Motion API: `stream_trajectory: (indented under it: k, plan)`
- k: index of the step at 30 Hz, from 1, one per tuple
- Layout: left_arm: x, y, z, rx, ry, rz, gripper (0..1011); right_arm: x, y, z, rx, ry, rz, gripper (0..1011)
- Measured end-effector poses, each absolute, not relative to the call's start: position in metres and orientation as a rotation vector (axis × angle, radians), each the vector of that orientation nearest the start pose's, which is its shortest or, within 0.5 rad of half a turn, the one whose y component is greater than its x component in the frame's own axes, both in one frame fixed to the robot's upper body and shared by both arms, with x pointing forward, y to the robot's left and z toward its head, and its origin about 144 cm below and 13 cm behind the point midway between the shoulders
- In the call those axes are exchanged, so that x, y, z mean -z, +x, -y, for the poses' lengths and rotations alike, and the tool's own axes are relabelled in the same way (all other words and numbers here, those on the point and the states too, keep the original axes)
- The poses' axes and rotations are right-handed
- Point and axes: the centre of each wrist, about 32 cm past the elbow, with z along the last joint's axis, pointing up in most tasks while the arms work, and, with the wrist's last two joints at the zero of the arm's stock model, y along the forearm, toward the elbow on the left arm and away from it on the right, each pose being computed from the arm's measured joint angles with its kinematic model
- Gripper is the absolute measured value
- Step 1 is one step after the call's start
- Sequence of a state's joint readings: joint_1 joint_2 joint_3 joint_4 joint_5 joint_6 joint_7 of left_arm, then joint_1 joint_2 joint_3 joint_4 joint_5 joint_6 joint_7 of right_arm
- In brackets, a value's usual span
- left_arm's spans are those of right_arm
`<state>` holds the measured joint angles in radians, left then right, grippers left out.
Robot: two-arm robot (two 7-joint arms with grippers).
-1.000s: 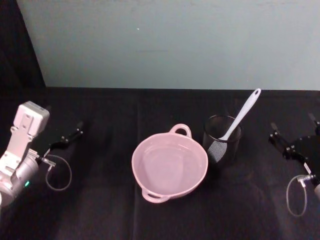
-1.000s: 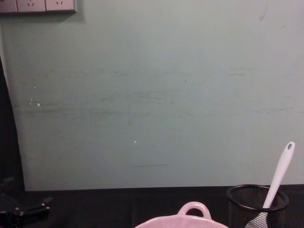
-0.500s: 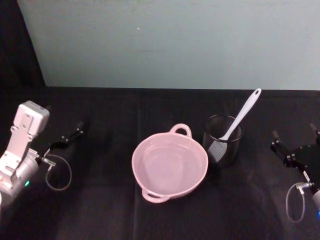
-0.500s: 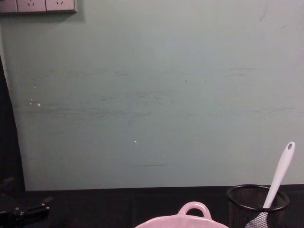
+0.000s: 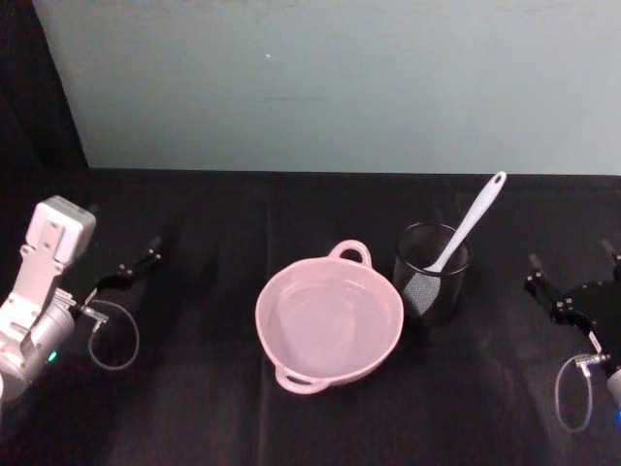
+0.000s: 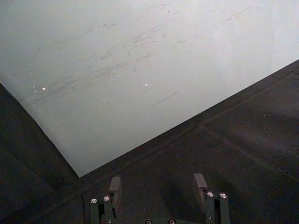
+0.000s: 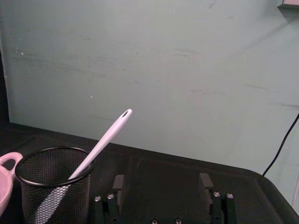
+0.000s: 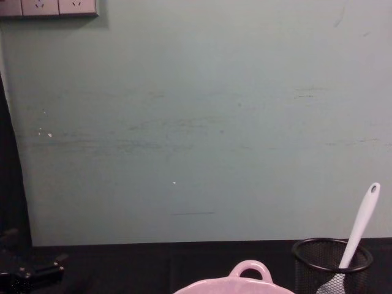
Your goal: Use the one hand to pick up the spoon and stir the clear water in the bowl.
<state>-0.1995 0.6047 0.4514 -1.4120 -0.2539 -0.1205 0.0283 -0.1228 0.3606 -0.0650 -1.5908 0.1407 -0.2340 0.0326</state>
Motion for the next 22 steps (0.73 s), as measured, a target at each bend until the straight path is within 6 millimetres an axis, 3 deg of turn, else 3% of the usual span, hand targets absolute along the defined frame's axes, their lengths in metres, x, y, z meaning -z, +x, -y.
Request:
stream_trajectory:
  k: [22]
  plan:
    - [-1.1398,0.4886,-0.3097,-1.248,0.304,0.285,1005,-1.1244,0.4217,0.3101,1.423,-0.073,0.243,1004]
